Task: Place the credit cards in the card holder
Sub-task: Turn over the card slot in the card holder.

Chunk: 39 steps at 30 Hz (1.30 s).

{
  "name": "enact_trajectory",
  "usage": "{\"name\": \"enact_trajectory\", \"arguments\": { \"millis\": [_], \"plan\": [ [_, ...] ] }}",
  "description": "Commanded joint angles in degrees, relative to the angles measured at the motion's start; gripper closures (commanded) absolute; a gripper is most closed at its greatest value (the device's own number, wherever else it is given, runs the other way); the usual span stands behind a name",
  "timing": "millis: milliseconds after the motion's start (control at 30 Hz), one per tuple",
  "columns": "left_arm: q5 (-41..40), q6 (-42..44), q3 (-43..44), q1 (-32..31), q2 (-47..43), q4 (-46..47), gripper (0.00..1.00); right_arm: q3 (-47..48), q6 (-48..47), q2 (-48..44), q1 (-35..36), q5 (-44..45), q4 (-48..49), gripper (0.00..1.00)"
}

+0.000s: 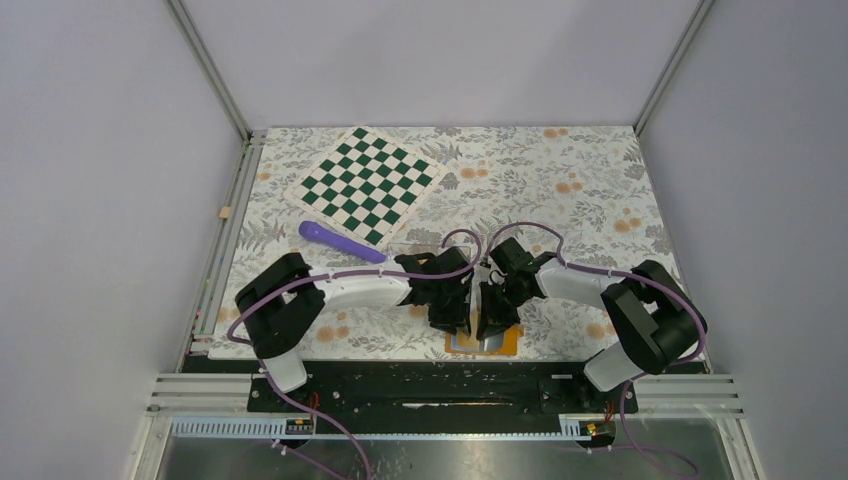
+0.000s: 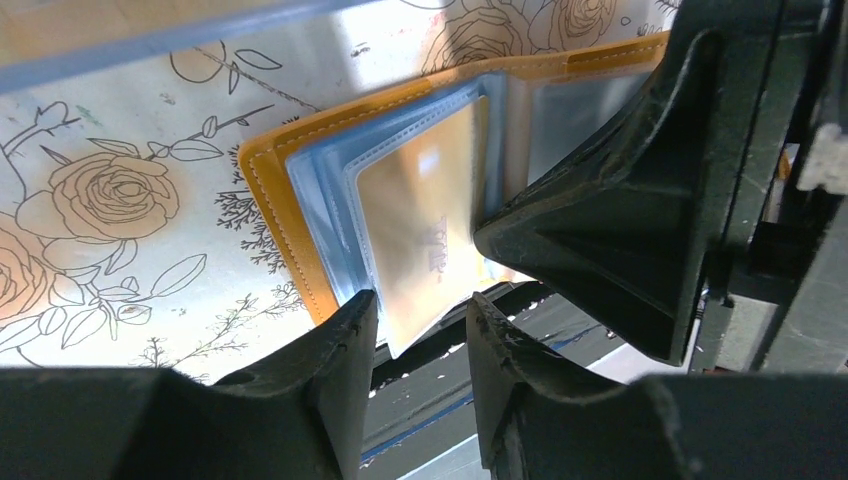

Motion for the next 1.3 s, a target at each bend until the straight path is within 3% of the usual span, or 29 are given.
{"name": "enact_trajectory", "arguments": {
  "millis": [0, 233, 333, 433, 467, 600, 867, 1067, 1267],
  "plan": [
    [0.5, 0.5, 2.5, -0.7, 0.8, 1.7, 0.63, -0.6, -0.7, 0.8, 0.6, 0.9, 0.5, 1.00],
    [3.6, -2.3, -0.8, -0.8, -0.5, 9.1, 0.71, -0.6, -0.7, 0.1, 0.6, 0.6, 0.8, 1.00],
    [5.1, -5.0, -4.7, -0.7, -2.4, 16.4, 0.82, -0.7, -0.1, -0.6, 0.6, -1.5, 2.5, 1.00],
    [4.9, -6.7, -6.6, -0.7, -4.0, 19.2, 1.00, -0.4, 1.0, -1.8, 0.6, -2.4, 3.4, 1.00],
    [4.5, -6.8, -6.8, -0.7, -4.6, 18.8, 1.00, -0.2, 1.3, -2.3, 0.6, -2.4, 3.5, 0.99],
    [1.0, -5.3, -5.0, -0.7, -6.1, 10.9, 1.00, 0.8, 2.4, -5.2, 0.6, -2.3, 3.4, 0.94],
    [-8.9, -0.7, 1.8, -0.8, -5.8, -11.9, 1.00, 2.8, 3.0, -10.7, 0.5, 0.6, 1.4, 0.68],
    [-10.6, -0.6, 6.9, -1.0, -3.1, -17.6, 1.00, 2.7, 4.8, -11.4, 0.4, 0.9, 1.9, 0.65],
    [-2.9, 0.0, 8.0, -1.4, -2.0, -7.5, 0.61, 2.5, 6.3, -13.1, -0.6, 1.8, 1.9, 0.65]
  ]
}}
